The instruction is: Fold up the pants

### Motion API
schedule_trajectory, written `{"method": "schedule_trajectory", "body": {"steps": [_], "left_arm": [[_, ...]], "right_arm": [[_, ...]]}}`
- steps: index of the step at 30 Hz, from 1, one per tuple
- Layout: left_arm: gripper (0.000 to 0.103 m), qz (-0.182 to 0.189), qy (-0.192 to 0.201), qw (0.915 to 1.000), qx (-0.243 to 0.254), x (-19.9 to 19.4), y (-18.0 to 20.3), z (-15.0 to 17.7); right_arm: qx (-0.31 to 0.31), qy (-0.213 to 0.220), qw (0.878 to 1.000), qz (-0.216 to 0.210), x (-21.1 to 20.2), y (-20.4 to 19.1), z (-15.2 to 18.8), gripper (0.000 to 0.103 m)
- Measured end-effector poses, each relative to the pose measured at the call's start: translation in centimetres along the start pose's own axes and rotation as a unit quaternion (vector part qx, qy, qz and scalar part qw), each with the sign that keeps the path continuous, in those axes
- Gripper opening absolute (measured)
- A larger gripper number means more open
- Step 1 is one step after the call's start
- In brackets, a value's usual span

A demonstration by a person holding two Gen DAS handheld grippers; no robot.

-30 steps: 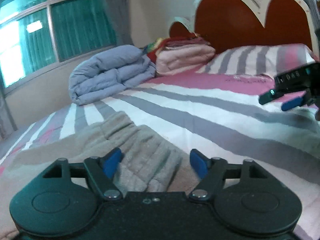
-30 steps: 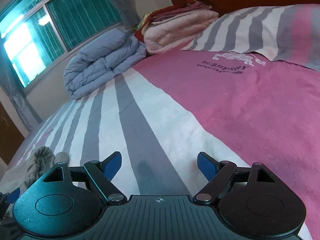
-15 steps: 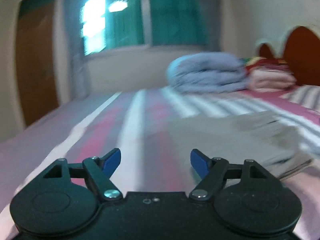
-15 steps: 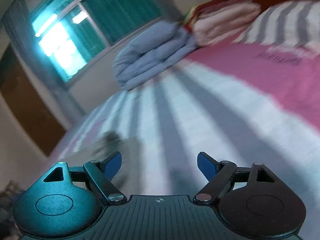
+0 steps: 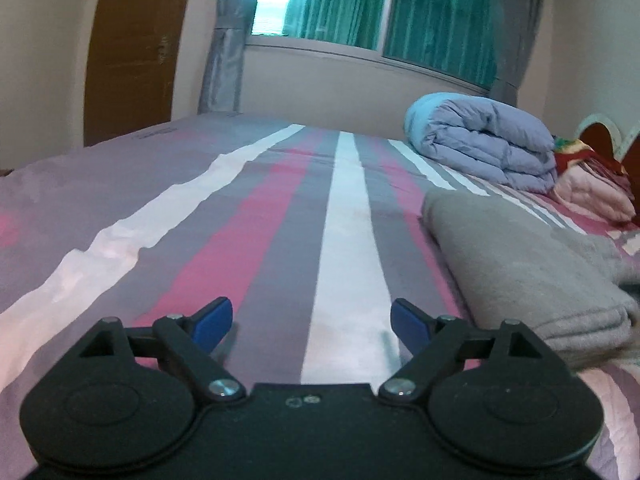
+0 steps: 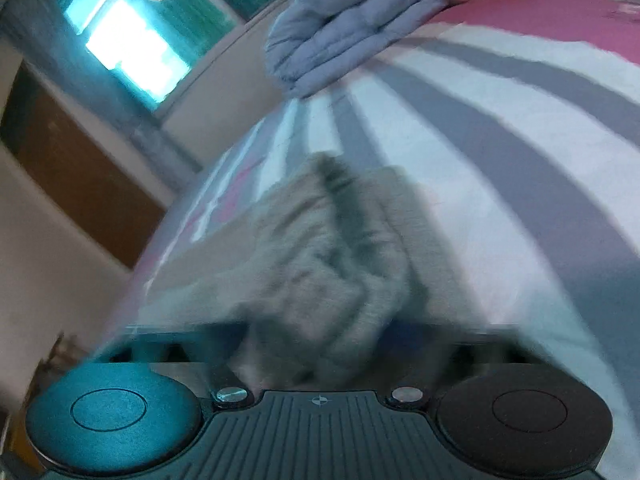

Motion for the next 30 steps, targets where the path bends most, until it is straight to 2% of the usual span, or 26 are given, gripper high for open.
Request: {"method": "schedule_trajectory", "body": {"steps": [1,3,4,6,7,8,9,10,12,14,17,19,20,23,24,26,28,30], "left_arm": [[0.08,0.002,0.0,1.0,0.003,0.1,0.1,0.0],[0.08,0.004,0.001,1.0,0.007,-0.2,0.3,0.6],[0.08,0.003,0.002,1.0,0.008,-0.1,0.4,0.7],[0.08,0.002,0.002,1.0,0.008,-0.3,0.4,1.0],[0.081,0.001,0.002,1.0,0.009,-0.3,0.5,1.0],[0.081,-0.001,0.002,0.9999,0.011,-0.4,0.5,1.0],[0.081,-0.001,0.001,0.9999,0.013,-0.4,0.5,1.0],[0.082,-0.001,0.001,0.9999,0.015,-0.4,0.6,1.0],[0.082,-0.003,0.0,0.9997,0.022,-0.3,0.9,1.0],[0.083,-0.005,-0.001,0.9997,0.026,-0.2,1.2,1.1],[0.082,0.004,0.008,0.9996,0.027,-0.7,1.7,0.9],[0.084,0.013,0.015,0.9994,0.03,-1.2,2.2,0.7],[0.085,0.012,0.017,0.9992,0.035,-1.3,2.5,0.7],[0.085,0.019,0.018,0.9987,0.044,-1.6,3.3,0.7],[0.085,0.025,0.021,0.9983,0.049,-1.9,3.6,0.7],[0.085,0.036,0.027,0.9972,0.06,-2.5,4.1,0.7],[0.086,0.043,0.036,0.9962,0.066,-3.2,4.6,0.6],[0.086,0.047,0.043,0.9956,0.069,-3.8,5.2,0.6]], "right_arm": [[-0.006,0.007,1.0,0.0,-0.2,-0.7,-0.4,0.038],[0.012,0.054,0.998,-0.038,-2.0,-1.6,-1.7,0.038],[0.02,0.07,0.996,-0.044,-2.8,-1.6,-2.1,0.038],[0.006,0.092,0.996,-0.003,-3.3,-0.4,-1.7,0.038],[0.016,0.076,0.997,0.029,-2.6,1.0,-1.1,0.038],[0.044,0.035,0.997,0.053,-1.4,2.9,-0.2,0.04],[0.064,0.019,0.997,0.04,-0.9,4.1,0.3,0.04],[0.061,0.026,0.998,0.022,-1.3,4.3,0.3,0.044],[0.037,0.028,0.999,0.01,-1.9,3.8,0.1,0.053],[0.004,0.03,1.0,0.002,-2.2,3.0,0.3,0.056],[-0.021,0.009,1.0,-0.006,-1.6,2.1,1.2,0.052],[-0.009,0.012,1.0,-0.021,-1.8,1.9,1.3,0.051],[-0.006,0.008,1.0,-0.025,-1.6,2.2,1.6,0.044],[-0.04,-0.011,0.999,-0.011,-0.4,2.6,1.8,0.044],[-0.037,-0.007,0.999,-0.011,-0.6,2.4,1.5,0.046],[-0.023,0.029,0.999,-0.011,-2.1,2.4,0.9,0.06],[-0.014,0.067,0.998,0.001,-4.1,2.8,1.0,0.069],[-0.023,0.094,0.995,0.014,-5.9,2.7,1.2,0.072]]}}
Point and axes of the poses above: each gripper's, at about its wrist camera, not at the fingertips, and x roughly the way its jaws point, y to its right, z to its underside, the point moved 3 cm from there along x, roughly the way its jaws point, and after that the axes turned 12 degrees about y, right-handed, at the moved point
